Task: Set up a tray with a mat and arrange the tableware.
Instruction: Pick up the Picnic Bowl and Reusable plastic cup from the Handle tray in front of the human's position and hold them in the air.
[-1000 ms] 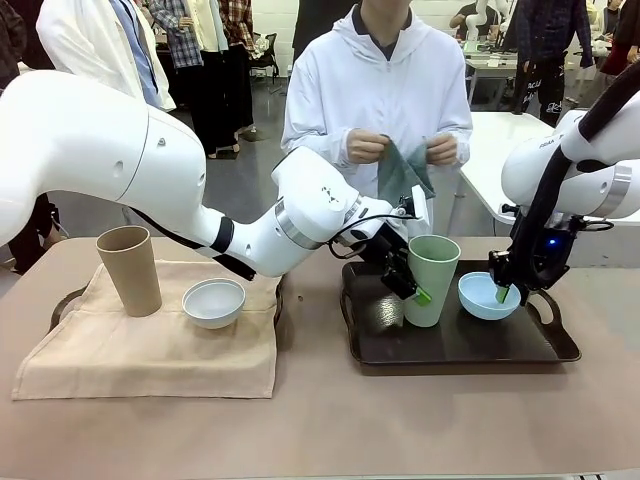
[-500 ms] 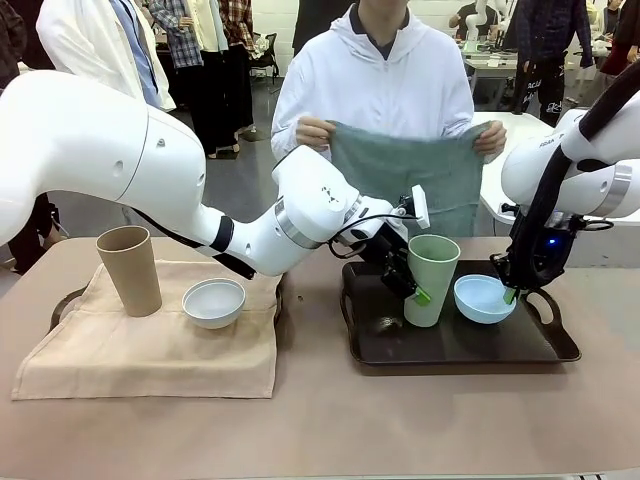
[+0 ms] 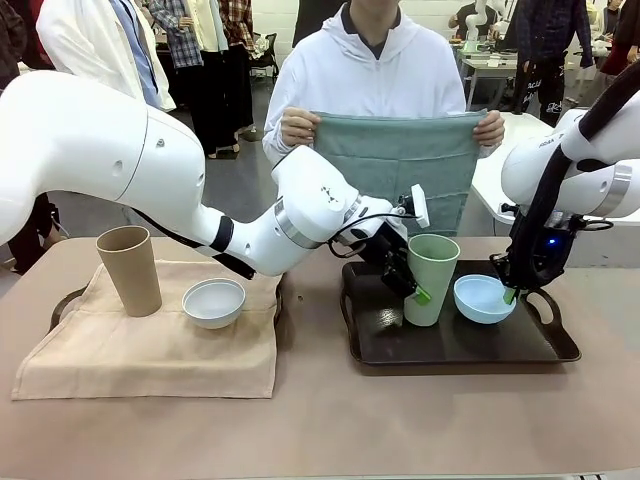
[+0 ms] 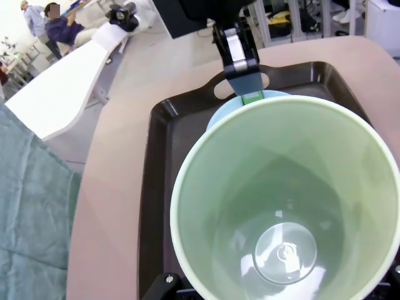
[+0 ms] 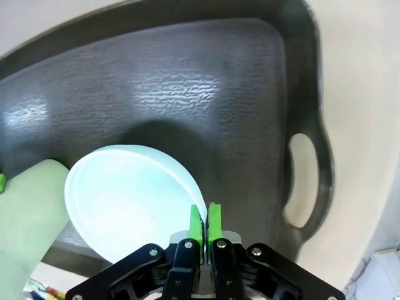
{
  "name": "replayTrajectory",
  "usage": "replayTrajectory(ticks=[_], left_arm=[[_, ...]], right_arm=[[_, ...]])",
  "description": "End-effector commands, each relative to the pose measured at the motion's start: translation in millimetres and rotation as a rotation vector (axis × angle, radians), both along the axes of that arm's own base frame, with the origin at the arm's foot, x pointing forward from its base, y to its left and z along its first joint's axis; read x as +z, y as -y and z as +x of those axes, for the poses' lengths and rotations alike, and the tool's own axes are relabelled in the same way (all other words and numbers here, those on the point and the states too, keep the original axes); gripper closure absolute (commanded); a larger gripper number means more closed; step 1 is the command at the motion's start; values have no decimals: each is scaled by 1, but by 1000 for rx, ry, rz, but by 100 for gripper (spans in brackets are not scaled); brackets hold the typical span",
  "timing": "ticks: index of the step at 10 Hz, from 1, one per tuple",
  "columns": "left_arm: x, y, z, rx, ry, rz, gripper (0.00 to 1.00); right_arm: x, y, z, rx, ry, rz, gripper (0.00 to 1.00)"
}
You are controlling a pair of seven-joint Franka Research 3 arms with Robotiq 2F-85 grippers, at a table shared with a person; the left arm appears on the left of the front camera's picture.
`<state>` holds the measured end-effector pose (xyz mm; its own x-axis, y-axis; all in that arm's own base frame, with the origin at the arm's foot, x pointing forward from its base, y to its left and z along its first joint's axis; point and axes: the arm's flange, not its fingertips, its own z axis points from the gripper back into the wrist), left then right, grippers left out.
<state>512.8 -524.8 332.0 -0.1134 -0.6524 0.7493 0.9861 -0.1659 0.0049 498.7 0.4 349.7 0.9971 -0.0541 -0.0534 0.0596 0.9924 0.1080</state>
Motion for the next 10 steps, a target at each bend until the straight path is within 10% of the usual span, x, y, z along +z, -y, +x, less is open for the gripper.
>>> replayTrajectory(ticks=[1, 6, 10], left_arm=[[42, -23, -11, 71, -51, -3, 73], [190, -70, -48, 195, -2, 3, 73], [226, -67, -57, 199, 17, -8, 73]], right_arm=[[27, -12, -10, 44, -13, 48, 100], [178, -17, -75, 27, 120, -77, 100], [229, -27, -102, 4, 188, -67, 100]])
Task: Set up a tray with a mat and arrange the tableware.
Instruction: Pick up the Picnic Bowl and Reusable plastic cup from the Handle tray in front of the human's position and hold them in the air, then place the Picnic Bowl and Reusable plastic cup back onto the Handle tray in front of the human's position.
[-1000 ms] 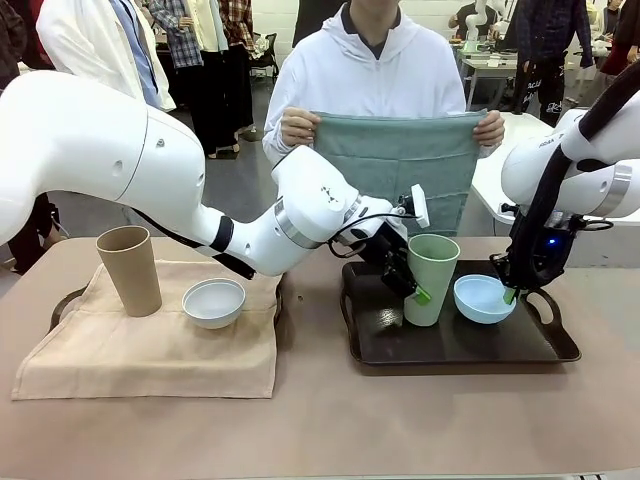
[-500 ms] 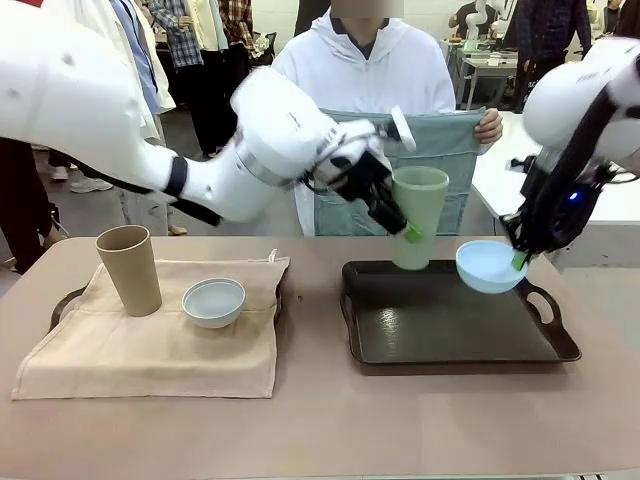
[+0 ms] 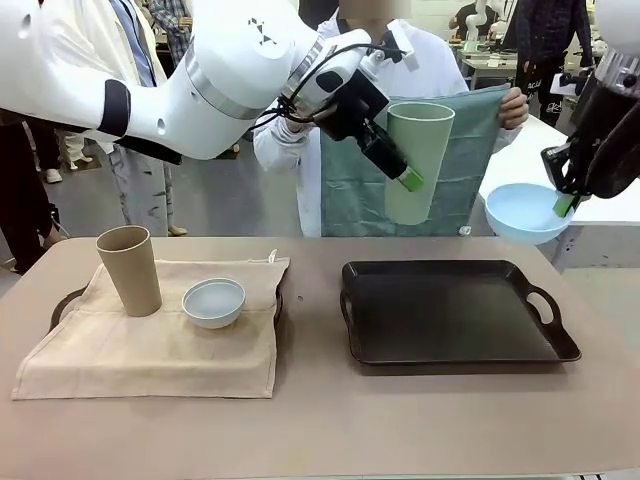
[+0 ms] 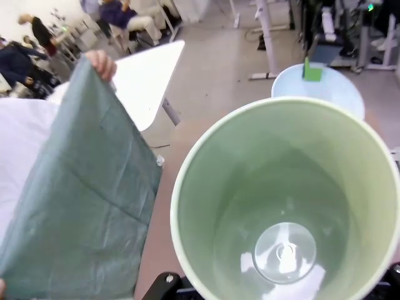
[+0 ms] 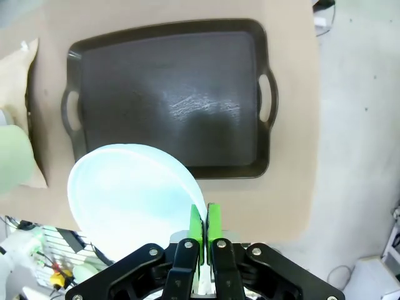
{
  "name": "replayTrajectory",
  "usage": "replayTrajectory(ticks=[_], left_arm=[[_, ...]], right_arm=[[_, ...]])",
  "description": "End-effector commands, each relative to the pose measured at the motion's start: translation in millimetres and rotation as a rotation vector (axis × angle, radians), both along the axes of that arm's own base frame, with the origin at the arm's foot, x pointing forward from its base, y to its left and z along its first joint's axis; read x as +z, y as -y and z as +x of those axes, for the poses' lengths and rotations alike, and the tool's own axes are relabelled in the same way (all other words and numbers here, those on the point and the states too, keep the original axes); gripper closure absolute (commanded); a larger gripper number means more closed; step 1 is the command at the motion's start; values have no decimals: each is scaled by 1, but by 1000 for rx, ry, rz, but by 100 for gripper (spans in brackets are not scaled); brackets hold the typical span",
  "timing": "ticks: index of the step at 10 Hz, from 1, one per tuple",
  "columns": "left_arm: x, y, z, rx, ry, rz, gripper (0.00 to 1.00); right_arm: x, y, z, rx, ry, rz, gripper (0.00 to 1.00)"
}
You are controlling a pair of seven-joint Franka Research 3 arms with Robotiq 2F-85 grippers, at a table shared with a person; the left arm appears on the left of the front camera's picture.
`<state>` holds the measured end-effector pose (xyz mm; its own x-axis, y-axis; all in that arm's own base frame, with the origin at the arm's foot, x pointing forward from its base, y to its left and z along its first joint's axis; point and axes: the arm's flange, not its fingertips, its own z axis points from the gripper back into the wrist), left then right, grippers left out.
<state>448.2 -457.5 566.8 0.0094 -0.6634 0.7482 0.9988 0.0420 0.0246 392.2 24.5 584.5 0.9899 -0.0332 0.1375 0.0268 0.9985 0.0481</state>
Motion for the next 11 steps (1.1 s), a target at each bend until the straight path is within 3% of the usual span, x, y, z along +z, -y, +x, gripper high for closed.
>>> replayTrajectory(ticks=[1, 11], left_arm=[[-9, 1, 7, -10, -2, -8, 73], [-9, 1, 7, -10, -2, -8, 73]], right_arm=[[-6, 3, 3, 4, -13, 1, 100], [-6, 3, 3, 4, -13, 1, 100]])
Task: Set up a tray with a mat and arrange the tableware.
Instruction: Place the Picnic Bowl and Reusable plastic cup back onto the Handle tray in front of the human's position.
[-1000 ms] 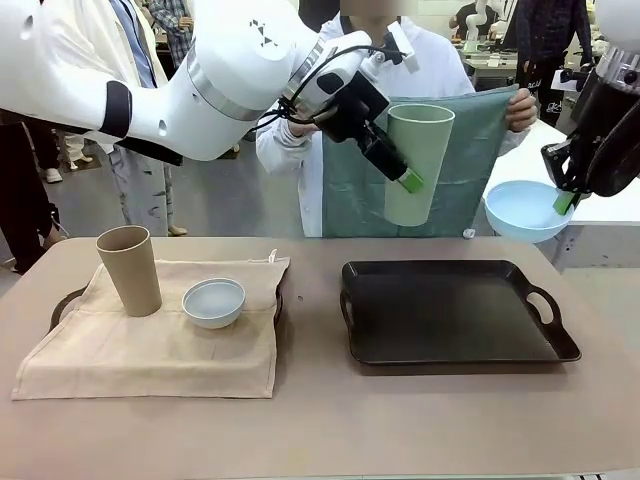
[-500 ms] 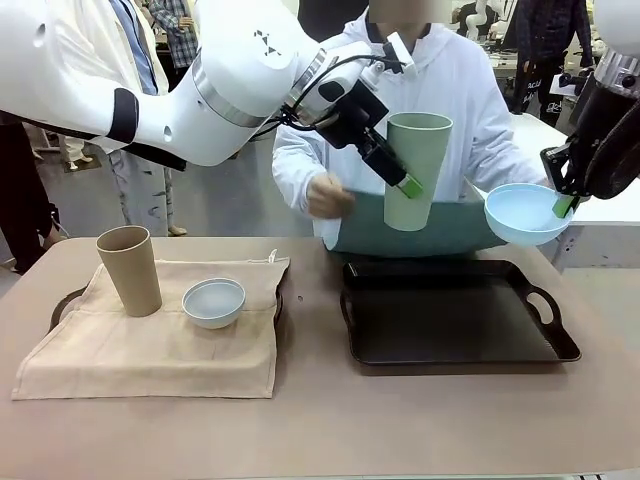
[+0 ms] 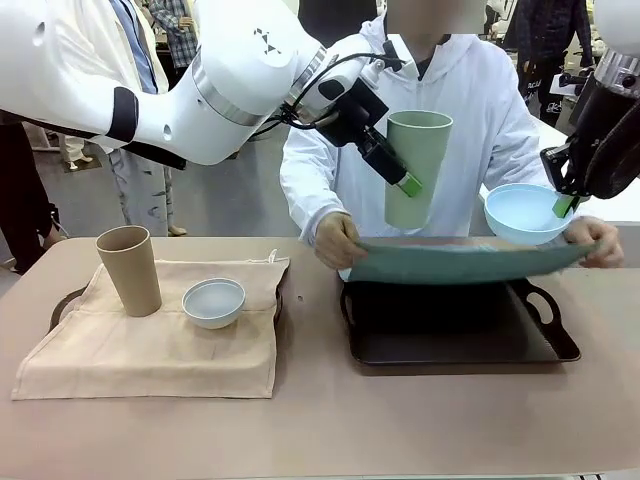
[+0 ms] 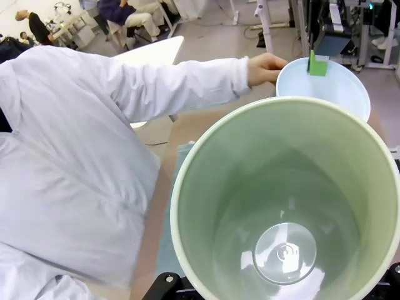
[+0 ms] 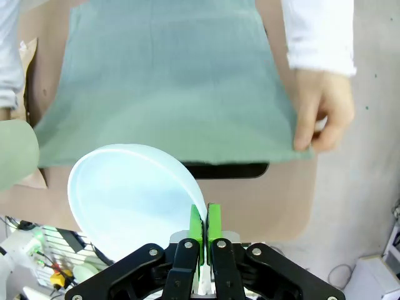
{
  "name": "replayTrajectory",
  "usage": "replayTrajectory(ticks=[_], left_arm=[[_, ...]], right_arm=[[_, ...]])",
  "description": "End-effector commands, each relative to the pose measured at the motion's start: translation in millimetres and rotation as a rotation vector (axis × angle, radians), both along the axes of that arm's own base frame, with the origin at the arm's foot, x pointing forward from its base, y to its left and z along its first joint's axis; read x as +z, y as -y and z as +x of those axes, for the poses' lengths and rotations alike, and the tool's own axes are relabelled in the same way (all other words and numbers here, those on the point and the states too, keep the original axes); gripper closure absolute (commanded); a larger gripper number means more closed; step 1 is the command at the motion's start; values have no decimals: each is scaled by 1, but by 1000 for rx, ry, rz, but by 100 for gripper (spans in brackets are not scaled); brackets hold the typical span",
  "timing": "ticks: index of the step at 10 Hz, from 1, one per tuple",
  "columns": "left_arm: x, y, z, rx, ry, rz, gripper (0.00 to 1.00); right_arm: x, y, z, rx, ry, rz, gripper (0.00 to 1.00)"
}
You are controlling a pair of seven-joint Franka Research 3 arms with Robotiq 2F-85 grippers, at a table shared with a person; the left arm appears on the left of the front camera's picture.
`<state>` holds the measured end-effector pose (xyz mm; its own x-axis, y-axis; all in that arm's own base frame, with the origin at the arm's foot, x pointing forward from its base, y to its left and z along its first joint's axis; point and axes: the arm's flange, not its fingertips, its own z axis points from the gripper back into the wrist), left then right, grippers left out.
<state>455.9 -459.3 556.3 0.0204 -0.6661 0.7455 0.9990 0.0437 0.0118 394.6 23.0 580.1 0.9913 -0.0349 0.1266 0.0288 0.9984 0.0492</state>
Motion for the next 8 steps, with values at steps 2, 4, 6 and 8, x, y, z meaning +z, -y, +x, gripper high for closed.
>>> replayTrajectory(ticks=[2, 4, 6, 8], left_arm=[[2, -1, 0, -12, 11, -12, 73], [2, -1, 0, -12, 11, -12, 73], [2, -1, 0, -12, 11, -12, 73], [2, -1, 0, -12, 11, -12, 73]], right_arm=[[-2, 1, 1, 5, -2, 0, 100], [-2, 1, 1, 5, -2, 0, 100], [-2, 1, 1, 5, -2, 0, 100], [-2, 1, 1, 5, -2, 0, 100]])
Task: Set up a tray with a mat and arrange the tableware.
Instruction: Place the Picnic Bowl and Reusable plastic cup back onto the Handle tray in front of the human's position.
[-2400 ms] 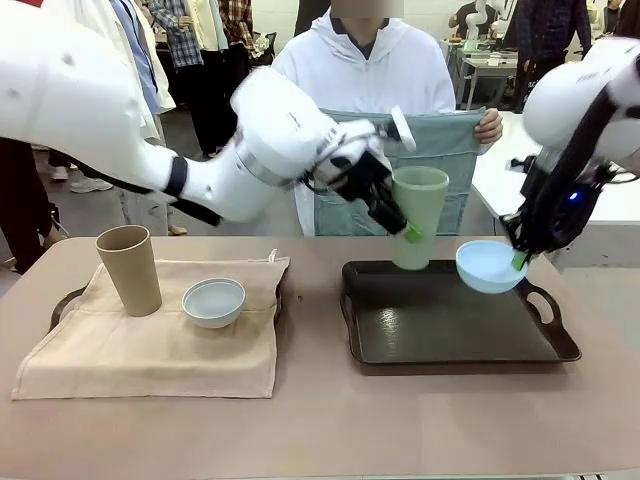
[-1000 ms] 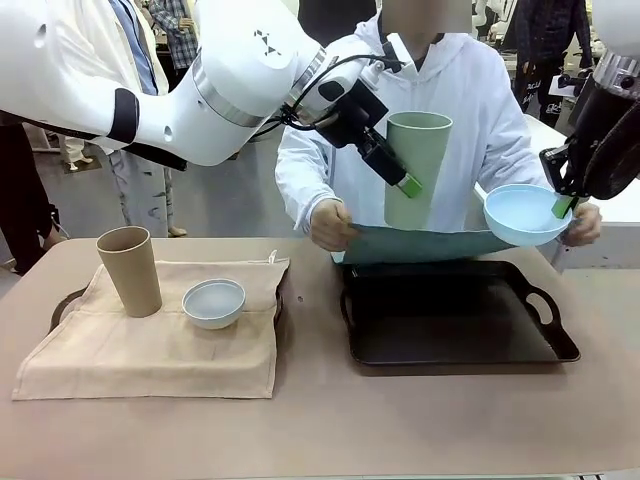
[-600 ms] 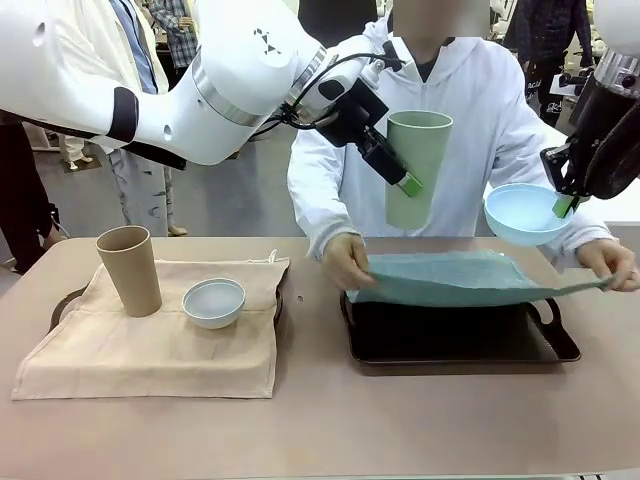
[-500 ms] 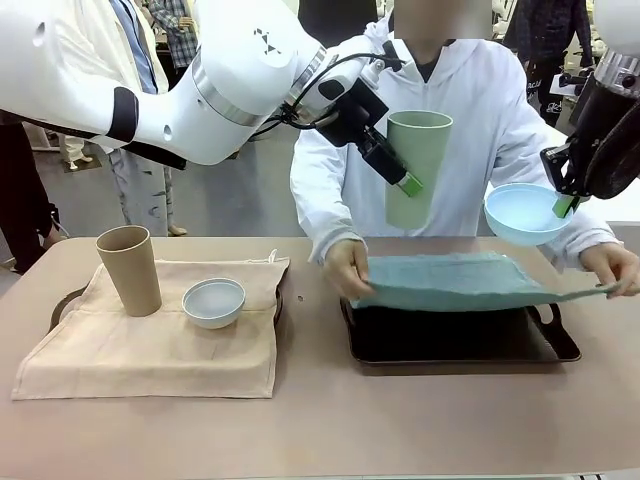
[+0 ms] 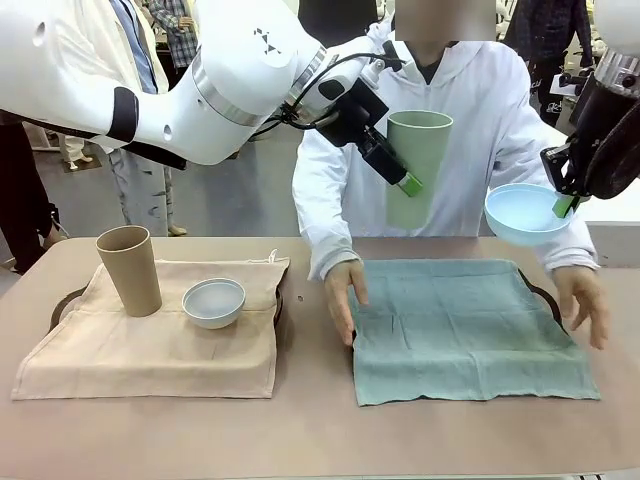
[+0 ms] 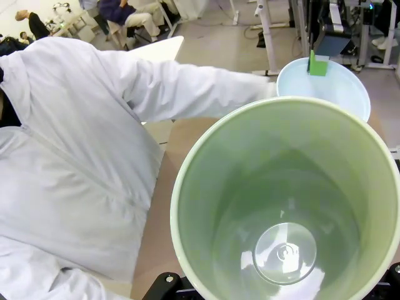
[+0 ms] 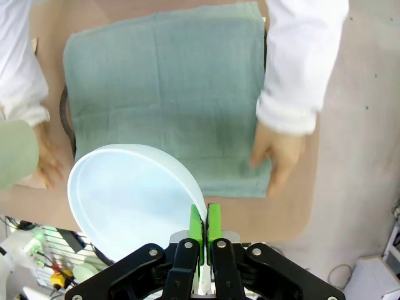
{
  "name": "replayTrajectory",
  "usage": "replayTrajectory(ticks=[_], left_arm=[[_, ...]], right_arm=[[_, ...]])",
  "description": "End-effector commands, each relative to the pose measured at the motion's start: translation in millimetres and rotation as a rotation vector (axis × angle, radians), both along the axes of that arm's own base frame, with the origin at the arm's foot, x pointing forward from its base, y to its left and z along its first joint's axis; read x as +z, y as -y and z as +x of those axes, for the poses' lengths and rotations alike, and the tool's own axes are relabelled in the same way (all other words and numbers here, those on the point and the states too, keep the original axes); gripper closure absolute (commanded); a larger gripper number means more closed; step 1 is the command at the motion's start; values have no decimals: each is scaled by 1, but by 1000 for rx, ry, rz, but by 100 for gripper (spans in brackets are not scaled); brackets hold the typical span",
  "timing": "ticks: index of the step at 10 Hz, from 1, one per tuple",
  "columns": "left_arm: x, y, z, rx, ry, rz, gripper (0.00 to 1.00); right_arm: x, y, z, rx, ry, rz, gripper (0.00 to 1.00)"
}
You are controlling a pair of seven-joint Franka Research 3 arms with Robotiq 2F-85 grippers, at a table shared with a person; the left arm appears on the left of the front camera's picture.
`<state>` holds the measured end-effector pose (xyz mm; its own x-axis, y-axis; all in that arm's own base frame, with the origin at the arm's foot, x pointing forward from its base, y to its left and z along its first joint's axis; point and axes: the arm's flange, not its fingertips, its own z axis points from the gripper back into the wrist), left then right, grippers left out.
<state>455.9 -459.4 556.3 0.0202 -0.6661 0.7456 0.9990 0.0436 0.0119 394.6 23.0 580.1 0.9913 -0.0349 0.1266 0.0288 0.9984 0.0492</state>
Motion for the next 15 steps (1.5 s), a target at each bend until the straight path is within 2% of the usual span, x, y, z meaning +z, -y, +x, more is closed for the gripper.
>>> replayTrajectory(ticks=[1, 15], left_arm=[[2, -1, 0, -12, 11, -12, 73], [2, -1, 0, -12, 11, -12, 73]], right_arm=[[-2, 1, 1, 5, -2, 0, 100], [-2, 1, 1, 5, -2, 0, 100]])
